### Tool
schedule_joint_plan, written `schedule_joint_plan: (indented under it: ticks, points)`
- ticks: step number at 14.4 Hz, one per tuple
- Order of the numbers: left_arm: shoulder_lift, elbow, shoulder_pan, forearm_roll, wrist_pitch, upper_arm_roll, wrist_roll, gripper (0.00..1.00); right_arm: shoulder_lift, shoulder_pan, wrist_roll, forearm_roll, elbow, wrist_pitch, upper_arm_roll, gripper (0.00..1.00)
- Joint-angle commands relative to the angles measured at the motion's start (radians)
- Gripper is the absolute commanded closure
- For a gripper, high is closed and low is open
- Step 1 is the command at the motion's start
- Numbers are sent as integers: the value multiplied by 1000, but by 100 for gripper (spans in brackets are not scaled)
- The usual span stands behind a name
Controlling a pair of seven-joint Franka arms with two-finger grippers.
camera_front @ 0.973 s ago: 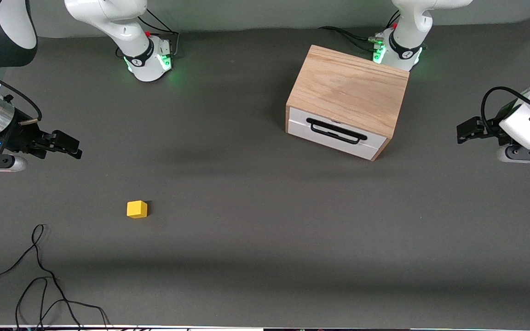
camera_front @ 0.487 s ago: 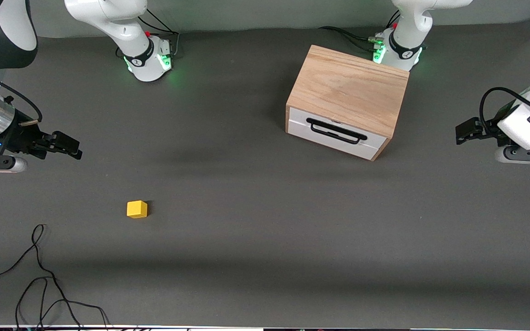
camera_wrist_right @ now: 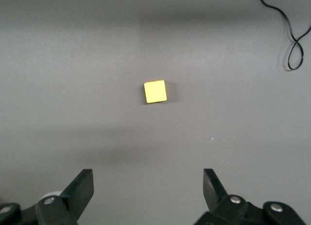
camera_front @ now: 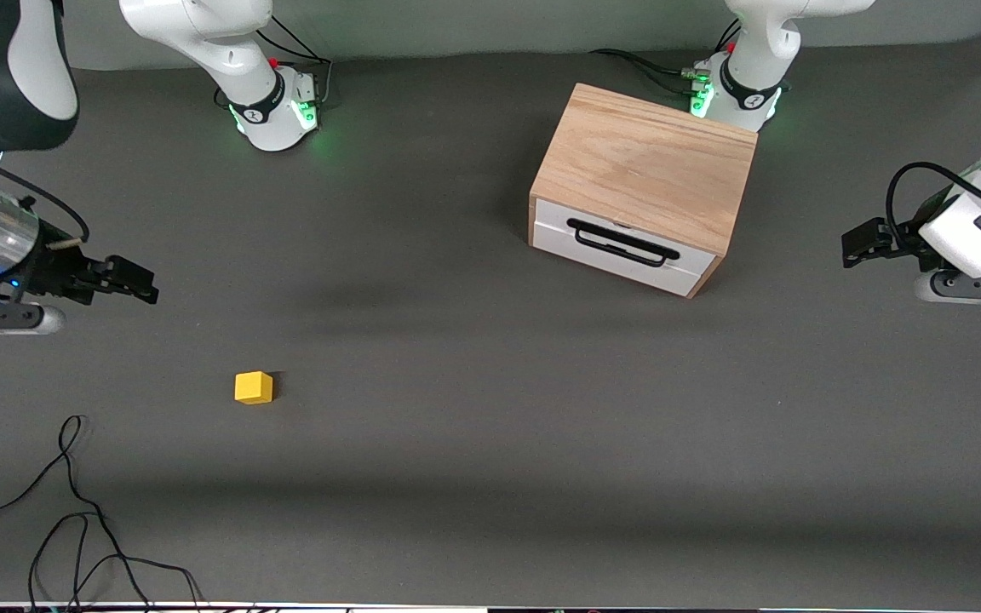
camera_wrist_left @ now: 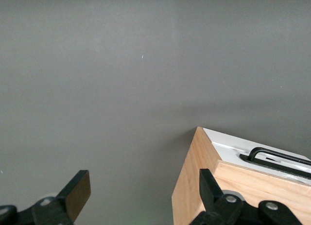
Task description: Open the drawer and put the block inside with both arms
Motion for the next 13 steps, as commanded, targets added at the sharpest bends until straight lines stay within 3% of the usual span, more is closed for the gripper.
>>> schedule_joint_plan:
  ticks: [1,6,8,13]
  points:
    - [-12,-2,-30,-27,-65,-9,-165,0,36,8,-22,-19,26,20,-3,0]
    - [-14,3,-142,-22,-116,-80,-612,0,76,11,-22,-18,26,67,0,0]
    - [-4,3,-160,-27,-105,-146,-925,0,82,10,-22,-18,25,72,1,0]
    - [35,15,-165,-15,-88,-322,-1421,0,91,11,-19,-10,26,74,3,0]
